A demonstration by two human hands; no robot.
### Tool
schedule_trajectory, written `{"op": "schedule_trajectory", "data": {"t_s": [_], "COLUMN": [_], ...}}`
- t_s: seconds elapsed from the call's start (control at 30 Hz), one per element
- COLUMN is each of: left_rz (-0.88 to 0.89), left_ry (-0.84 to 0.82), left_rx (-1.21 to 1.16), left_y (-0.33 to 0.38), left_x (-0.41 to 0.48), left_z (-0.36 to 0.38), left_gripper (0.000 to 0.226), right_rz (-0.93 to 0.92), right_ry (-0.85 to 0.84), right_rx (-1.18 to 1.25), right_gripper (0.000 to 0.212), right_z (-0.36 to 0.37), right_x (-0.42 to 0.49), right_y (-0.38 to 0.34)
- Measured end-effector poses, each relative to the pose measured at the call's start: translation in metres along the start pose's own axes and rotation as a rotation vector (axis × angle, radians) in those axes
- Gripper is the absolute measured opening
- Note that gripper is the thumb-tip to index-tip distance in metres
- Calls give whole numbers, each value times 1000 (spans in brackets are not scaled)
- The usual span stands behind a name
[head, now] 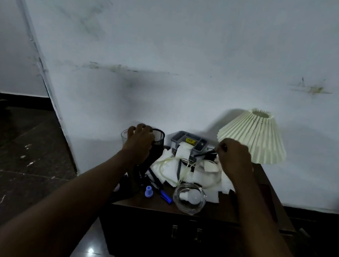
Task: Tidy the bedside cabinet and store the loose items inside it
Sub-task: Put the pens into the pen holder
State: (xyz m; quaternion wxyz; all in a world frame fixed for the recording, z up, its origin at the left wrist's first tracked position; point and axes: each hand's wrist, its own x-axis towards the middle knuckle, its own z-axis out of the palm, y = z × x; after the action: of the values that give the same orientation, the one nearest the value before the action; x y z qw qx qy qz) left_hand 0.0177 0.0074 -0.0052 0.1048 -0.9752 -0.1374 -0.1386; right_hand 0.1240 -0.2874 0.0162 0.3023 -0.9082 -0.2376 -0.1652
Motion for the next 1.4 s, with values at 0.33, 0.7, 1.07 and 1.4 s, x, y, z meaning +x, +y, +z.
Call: {"op": "schedule_trajectory", "data": {"t_s": [0.33, 0.7, 1.07, 1.4], "left_rz": [95, 441, 414, -87], "left_ry": [333, 225, 108, 348], "left_rx": [-234, -386, -311, -671], "left_y": [29, 191, 210, 160], "left_x": [-36, -86, -86, -87], "left_z": [-72, -45, -12, -12], "left_gripper": [23, 44, 49, 28], "right_rz": [-205, -176, 70, 151], "right_ry": [457, 594, 15, -89], "right_rx": [430, 430, 393, 355], "right_gripper": [23, 26, 25, 33], "right_z": [-96, -117, -58, -36], "right_x": [-21, -79, -75, -73], "right_y": [-40, 6, 57, 53]}}
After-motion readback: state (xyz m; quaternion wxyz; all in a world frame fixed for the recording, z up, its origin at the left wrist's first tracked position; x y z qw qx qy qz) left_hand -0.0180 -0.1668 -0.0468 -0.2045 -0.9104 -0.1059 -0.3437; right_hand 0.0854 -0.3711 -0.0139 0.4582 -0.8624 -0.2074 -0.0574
